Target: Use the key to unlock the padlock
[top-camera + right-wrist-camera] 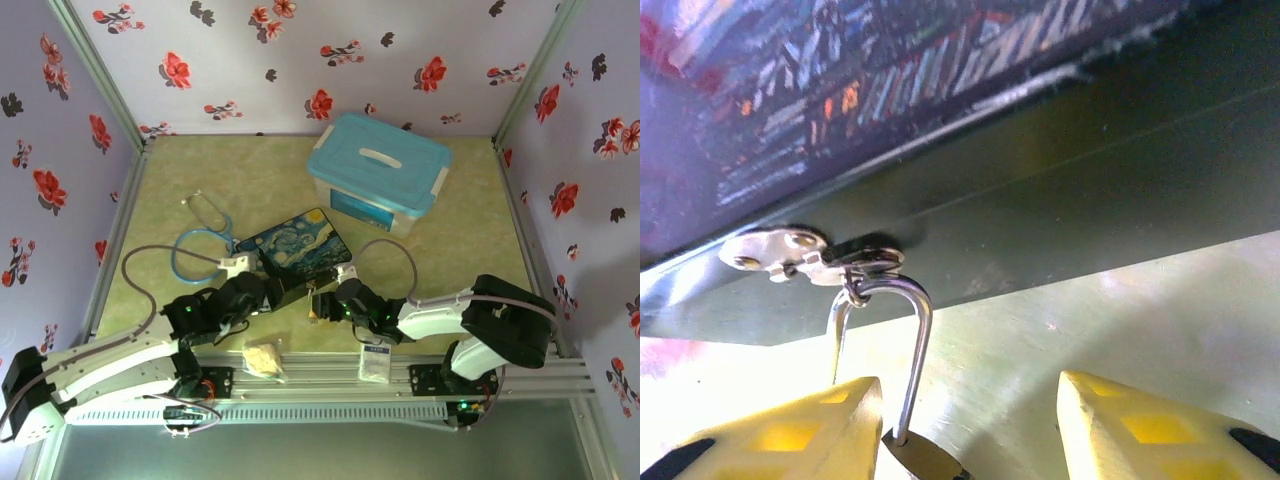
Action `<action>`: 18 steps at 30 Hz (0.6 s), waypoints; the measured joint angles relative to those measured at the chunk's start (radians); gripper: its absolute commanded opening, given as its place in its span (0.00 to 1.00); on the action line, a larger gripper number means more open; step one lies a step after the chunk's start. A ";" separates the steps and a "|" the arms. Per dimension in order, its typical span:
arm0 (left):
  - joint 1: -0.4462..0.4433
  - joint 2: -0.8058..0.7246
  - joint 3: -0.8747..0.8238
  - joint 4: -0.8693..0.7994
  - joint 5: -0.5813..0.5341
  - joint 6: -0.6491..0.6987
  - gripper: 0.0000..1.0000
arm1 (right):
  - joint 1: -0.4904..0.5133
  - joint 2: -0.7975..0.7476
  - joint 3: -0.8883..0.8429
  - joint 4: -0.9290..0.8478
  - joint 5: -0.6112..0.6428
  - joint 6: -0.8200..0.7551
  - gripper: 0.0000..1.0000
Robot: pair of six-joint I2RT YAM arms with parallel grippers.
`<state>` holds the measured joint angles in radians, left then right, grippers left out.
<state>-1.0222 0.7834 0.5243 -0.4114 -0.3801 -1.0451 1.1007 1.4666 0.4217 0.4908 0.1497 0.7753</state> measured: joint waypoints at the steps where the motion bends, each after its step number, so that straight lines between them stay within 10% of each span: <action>1: 0.010 -0.008 0.000 -0.008 0.005 0.005 0.69 | 0.000 -0.004 0.000 0.003 0.000 0.003 0.50; 18: 0.338 0.115 -0.010 0.098 0.203 0.173 0.74 | 0.000 0.117 -0.011 0.167 -0.048 0.023 0.31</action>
<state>-0.6838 0.8986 0.5144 -0.3138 -0.1772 -0.8719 1.1007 1.5841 0.4107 0.6582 0.1013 0.7979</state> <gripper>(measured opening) 0.741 0.314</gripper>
